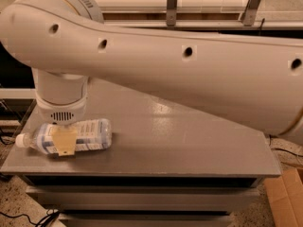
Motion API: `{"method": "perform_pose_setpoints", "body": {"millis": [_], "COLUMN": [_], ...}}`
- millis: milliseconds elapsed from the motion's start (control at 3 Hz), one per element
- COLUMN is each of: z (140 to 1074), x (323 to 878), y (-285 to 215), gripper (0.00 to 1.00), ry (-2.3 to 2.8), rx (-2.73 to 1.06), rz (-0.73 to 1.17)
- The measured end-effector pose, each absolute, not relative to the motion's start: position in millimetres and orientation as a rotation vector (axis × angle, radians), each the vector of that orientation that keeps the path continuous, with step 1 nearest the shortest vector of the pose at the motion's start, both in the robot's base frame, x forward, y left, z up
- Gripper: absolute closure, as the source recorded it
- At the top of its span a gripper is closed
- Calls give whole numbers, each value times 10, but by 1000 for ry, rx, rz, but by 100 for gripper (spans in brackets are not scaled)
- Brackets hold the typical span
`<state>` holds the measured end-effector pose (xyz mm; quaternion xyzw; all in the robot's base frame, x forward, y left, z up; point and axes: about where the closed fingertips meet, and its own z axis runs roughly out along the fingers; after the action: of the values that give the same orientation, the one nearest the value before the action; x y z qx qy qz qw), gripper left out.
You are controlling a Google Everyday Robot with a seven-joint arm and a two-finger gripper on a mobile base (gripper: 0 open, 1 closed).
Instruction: Pick blue plastic bottle
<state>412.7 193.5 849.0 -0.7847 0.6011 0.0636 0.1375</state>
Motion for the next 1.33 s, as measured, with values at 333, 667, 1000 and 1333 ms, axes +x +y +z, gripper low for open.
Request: {"method": "perform_pose_setpoints", "body": {"millis": [333,667,1000,1333], "z": [8637,8912,9174,9315], "x": [4198,4320,4420,4487], "y": [1929,1919,1912,1908], "gripper": [100,100,100,100], "ry": [1712,1662,1615,1579], "rx": [-2280,-2292,-2297,-2299], "rz": [139,62,-2,-33]}}
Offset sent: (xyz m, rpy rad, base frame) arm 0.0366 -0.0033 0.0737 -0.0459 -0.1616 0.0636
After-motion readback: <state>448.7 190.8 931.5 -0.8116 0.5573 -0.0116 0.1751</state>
